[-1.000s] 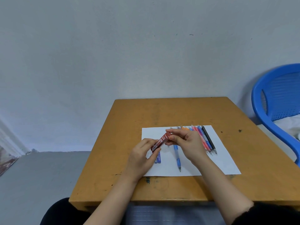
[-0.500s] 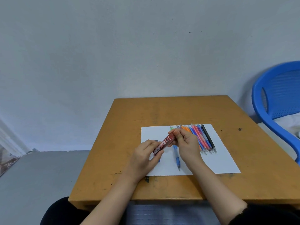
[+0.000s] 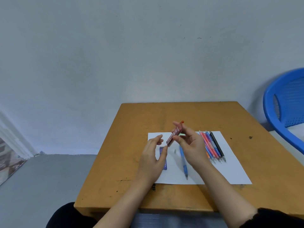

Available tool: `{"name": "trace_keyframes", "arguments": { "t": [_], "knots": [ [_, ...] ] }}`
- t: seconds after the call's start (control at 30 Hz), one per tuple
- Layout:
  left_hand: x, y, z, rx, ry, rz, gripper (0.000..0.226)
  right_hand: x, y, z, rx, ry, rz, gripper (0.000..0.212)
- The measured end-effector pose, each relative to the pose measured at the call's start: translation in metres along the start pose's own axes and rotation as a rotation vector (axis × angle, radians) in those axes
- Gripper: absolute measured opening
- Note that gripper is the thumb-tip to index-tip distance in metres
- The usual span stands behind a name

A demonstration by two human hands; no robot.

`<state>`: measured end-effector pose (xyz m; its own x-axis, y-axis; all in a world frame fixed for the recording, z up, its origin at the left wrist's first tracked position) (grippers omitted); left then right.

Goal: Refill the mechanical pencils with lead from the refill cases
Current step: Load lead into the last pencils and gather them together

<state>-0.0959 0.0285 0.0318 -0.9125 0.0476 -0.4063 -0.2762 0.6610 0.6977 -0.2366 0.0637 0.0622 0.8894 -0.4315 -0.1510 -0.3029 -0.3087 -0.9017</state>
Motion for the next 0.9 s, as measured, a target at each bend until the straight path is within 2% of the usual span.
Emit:
{"name": "trace_keyframes", "arguments": {
  "t": [0.1, 0.17, 0.23, 0.3, 0.37, 0.43, 0.5, 0.6, 0.67, 0.77, 0.9],
  "knots": [
    [0.008, -0.004, 0.001, -0.179, -0.039, 0.055, 0.035, -0.006, -0.006, -0.015, -0.107, 0.0, 0.106, 0.049],
    [0.016, -0.007, 0.004, -0.279, -0.1, 0.2, 0.033, -0.007, -0.004, -0.022, -0.179, -0.033, 0.202, 0.049],
    [0.027, -0.011, 0.007, -0.435, -0.134, 0.49, 0.026, -0.007, -0.002, -0.027, -0.264, -0.06, 0.331, 0.051],
    [0.032, -0.019, 0.01, -0.639, -0.087, 0.82, 0.024, -0.003, -0.002, -0.026, -0.389, -0.079, 0.432, 0.05],
    [0.037, -0.025, 0.014, -0.847, -0.053, 1.19, 0.034, 0.003, 0.003, -0.02, -0.505, -0.117, 0.504, 0.039],
    [0.04, -0.024, 0.017, -0.997, -0.087, 1.497, 0.052, 0.006, 0.015, -0.012, -0.604, -0.135, 0.635, 0.039],
    [0.037, -0.022, 0.015, -1.034, -0.145, 1.68, 0.057, 0.005, 0.024, -0.008, -0.683, -0.1, 0.748, 0.04],
    [0.033, -0.018, 0.011, -0.992, -0.221, 1.814, 0.071, -0.001, 0.026, -0.009, -0.706, -0.048, 0.721, 0.034],
    [0.032, -0.018, 0.009, -0.957, -0.244, 1.84, 0.078, -0.005, 0.024, -0.009, -0.702, -0.048, 0.674, 0.032],
    [0.031, -0.021, 0.007, -0.93, -0.23, 1.846, 0.082, -0.011, 0.022, -0.008, -0.653, -0.067, 0.625, 0.044],
    [0.032, -0.03, 0.009, -0.972, -0.162, 1.828, 0.078, -0.017, 0.019, -0.01, -0.637, -0.016, 0.552, 0.055]
  ]
}}
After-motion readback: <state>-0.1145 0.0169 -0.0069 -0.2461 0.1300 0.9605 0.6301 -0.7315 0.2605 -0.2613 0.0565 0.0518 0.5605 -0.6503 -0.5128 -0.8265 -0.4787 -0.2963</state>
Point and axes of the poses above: each hand's wrist, its own z-axis away from the middle knuckle, its own x-axis out of the palm, y = z × x, the point moved 7 cm from there along -z, towards the middle knuckle, and after that the axes turned 2 degrees about z, right-handed, at the moved point
